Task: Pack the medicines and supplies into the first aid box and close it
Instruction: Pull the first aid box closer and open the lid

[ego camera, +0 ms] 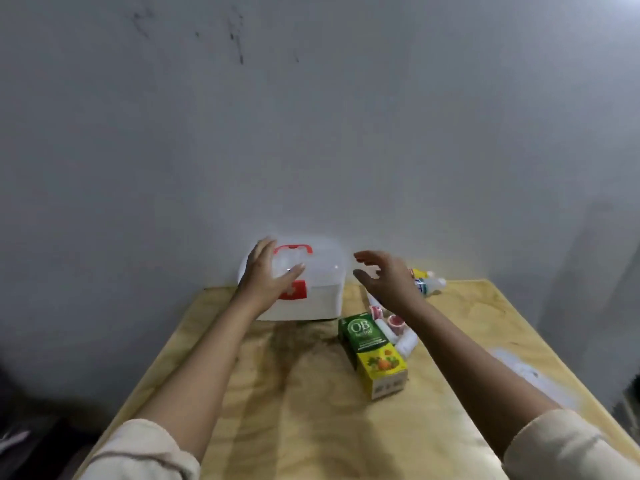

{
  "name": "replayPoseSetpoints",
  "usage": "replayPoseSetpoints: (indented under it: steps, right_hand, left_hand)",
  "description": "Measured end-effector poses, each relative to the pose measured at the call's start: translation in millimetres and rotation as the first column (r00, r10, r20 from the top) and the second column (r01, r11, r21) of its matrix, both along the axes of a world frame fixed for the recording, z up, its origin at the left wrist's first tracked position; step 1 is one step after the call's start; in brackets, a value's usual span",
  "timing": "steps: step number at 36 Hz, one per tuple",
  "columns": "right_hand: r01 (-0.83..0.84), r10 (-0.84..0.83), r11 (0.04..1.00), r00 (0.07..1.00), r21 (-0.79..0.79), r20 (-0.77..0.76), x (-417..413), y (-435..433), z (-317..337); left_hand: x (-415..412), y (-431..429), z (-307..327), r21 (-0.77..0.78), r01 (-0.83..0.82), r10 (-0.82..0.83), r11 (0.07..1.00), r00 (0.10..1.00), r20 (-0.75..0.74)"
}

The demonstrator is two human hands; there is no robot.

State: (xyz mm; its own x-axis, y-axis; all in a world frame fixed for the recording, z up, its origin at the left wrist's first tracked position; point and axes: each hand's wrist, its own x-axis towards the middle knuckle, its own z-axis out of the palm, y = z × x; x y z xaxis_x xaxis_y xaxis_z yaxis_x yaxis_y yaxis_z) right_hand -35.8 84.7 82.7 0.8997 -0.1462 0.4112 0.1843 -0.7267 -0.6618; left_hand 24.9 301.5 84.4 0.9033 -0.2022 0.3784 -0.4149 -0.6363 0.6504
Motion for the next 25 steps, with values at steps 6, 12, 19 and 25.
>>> replayPoseSetpoints:
  steps: [6, 12, 19, 25]
  right_hand:
    - [-0.1, 0.111, 0.969, 0.993, -0.228, 0.038, 27, 43, -20]
    - [-0.088, 0.141, 0.841, 0.988, -0.534, 0.058, 52, 64, -35]
    - [-0.041, 0.149, 0.717, 0.984, -0.696, 0.095, 69, 66, -47]
    - [0.03, 0.162, 0.693, 0.967, -0.721, 0.196, 75, 68, -53]
  left_hand:
    - [16, 57, -36, -0.064, -0.071, 0.061, 0.995, 0.987, -0.15]
    - [28, 64, -72, -0.148, -0.09, 0.045, 0.985, 0.957, -0.288]
    - [42, 49, -93, -0.345, -0.059, -0.04, 0.937, 0.961, -0.275]
    - [46, 41, -101, -0.398, -0.088, -0.002, 0.913, 0.976, -0.218]
